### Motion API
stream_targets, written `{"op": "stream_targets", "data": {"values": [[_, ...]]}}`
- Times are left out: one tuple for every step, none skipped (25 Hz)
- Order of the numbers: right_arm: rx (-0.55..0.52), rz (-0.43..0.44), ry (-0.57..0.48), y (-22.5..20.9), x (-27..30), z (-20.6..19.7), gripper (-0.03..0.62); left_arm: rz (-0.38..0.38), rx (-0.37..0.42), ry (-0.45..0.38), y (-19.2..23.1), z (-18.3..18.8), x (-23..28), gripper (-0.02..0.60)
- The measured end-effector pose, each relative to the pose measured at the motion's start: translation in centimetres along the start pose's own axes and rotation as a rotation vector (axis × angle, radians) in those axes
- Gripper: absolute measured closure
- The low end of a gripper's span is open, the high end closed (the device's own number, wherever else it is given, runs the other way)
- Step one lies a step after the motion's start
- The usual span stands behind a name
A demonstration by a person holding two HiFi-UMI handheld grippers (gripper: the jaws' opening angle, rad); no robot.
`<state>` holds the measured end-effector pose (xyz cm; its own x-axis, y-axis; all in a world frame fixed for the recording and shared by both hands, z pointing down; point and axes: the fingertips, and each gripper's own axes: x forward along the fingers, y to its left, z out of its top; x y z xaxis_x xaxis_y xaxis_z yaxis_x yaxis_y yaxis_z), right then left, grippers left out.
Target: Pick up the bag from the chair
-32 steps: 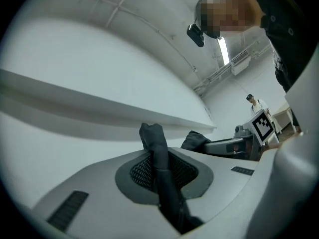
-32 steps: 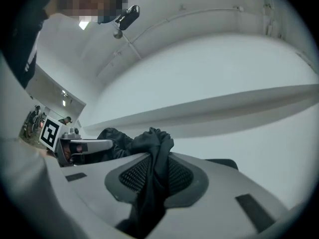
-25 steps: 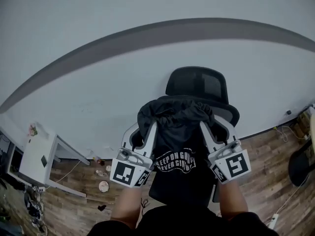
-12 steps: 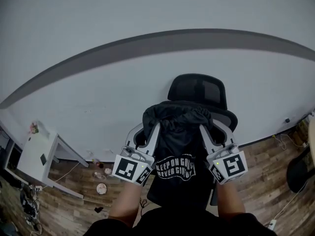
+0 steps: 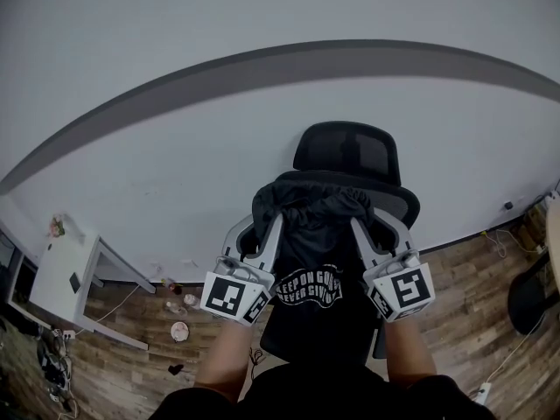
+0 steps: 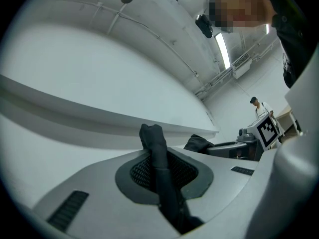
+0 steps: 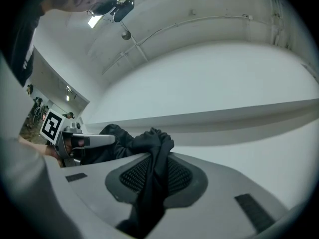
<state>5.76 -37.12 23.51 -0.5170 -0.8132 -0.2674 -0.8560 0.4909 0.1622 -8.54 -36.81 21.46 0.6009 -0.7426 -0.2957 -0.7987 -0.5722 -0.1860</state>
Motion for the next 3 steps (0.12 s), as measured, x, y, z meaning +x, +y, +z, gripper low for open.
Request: {"op": "stream_targets", "data": {"values": [[-0.001, -0.001, 0.001, -0.05, 0.03, -0.02, 0.502, 0.0, 0.003, -0.001, -0.03, 0.01, 0.04, 0.52], [-0.002, -0.002, 0.002, -0.1, 0.08, -0.02, 0.502, 0.001, 0.006, -0.002, -0.04, 0.02, 0.09, 0.52], [-0.003, -0.003, 0.002, -0.14, 0.14, -0.01, 0.502, 0.001, 0.009, -0.002, -0.04, 0.04, 0.13, 0.52]]}}
